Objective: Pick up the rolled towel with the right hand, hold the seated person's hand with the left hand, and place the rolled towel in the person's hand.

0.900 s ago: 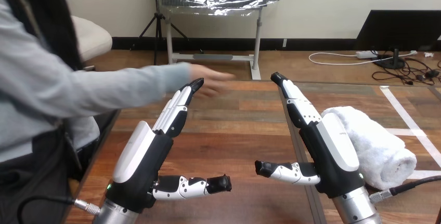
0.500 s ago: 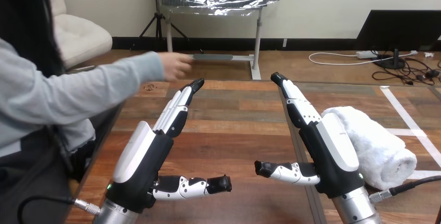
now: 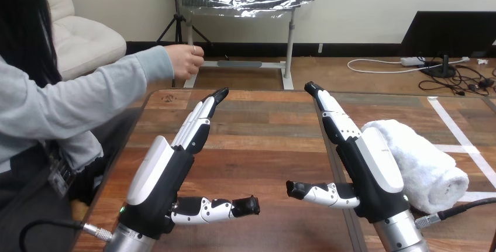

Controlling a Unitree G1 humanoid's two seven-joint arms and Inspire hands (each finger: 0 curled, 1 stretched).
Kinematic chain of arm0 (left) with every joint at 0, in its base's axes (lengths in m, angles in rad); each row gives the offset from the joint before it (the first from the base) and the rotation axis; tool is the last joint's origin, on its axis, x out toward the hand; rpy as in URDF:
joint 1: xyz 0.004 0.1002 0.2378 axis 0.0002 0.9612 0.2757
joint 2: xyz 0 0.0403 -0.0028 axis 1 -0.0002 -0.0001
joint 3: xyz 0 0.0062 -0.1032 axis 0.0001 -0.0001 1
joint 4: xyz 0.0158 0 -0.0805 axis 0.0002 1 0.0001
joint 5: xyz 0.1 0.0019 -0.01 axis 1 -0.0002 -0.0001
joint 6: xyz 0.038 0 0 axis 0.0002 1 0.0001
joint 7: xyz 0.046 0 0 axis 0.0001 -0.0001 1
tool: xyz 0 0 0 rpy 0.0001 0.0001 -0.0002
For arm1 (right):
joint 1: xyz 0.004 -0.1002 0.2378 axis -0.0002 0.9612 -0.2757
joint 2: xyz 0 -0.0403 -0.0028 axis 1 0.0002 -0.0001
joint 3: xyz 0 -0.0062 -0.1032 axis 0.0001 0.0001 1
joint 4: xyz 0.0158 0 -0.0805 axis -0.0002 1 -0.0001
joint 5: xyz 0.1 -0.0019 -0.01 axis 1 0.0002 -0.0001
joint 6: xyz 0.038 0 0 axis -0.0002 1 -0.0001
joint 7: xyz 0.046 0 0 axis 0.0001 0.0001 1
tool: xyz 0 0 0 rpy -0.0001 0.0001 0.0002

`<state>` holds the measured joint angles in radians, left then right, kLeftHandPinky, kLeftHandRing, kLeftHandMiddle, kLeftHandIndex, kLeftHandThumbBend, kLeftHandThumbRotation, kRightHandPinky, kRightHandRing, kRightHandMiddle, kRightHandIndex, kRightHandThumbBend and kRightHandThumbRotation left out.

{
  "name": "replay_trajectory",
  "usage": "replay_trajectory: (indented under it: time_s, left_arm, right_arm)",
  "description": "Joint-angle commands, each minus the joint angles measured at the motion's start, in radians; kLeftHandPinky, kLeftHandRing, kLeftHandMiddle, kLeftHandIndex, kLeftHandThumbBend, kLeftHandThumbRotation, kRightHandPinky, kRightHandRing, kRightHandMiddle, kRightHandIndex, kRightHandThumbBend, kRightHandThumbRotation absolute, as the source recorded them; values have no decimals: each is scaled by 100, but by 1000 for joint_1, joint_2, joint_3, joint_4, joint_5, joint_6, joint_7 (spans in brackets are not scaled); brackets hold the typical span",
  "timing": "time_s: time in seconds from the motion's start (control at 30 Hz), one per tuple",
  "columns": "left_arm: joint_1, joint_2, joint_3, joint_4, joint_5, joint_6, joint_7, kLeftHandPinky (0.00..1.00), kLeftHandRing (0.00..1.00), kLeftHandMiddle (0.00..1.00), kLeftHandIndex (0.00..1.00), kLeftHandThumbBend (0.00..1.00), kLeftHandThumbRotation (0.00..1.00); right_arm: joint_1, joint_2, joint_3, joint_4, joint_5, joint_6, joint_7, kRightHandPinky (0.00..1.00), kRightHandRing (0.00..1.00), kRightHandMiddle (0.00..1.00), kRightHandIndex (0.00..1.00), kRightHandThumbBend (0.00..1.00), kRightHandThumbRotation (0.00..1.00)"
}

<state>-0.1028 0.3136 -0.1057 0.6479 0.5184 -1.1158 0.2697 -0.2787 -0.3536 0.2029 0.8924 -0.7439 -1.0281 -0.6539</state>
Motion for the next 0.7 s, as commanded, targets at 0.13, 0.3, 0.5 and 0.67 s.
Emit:
replay_trajectory:
  time_s: [0.13, 0.3, 0.5, 0.67]
  left_arm:
    - [-49, -2, 2, -30, -13, 3, 2, 98, 100, 100, 100, 100, 61]
    - [-51, -2, 3, -30, -15, 5, 2, 98, 100, 100, 100, 100, 61]
    - [-51, -2, 4, -32, -14, 9, 3, 97, 100, 100, 100, 100, 62]
    - [-51, -3, 3, -35, -20, 13, -1, 97, 100, 100, 100, 100, 62]
  right_arm:
    - [-44, -1, 5, -23, 24, 0, -15, 95, 100, 100, 100, 100, 91]
    - [-44, -3, 4, -22, 29, -3, -10, 95, 100, 100, 100, 100, 90]
    - [-45, -4, 4, -25, 29, -2, -9, 95, 100, 100, 100, 100, 89]
    - [-45, -3, 3, -24, 31, -1, -9, 95, 99, 100, 100, 100, 89]
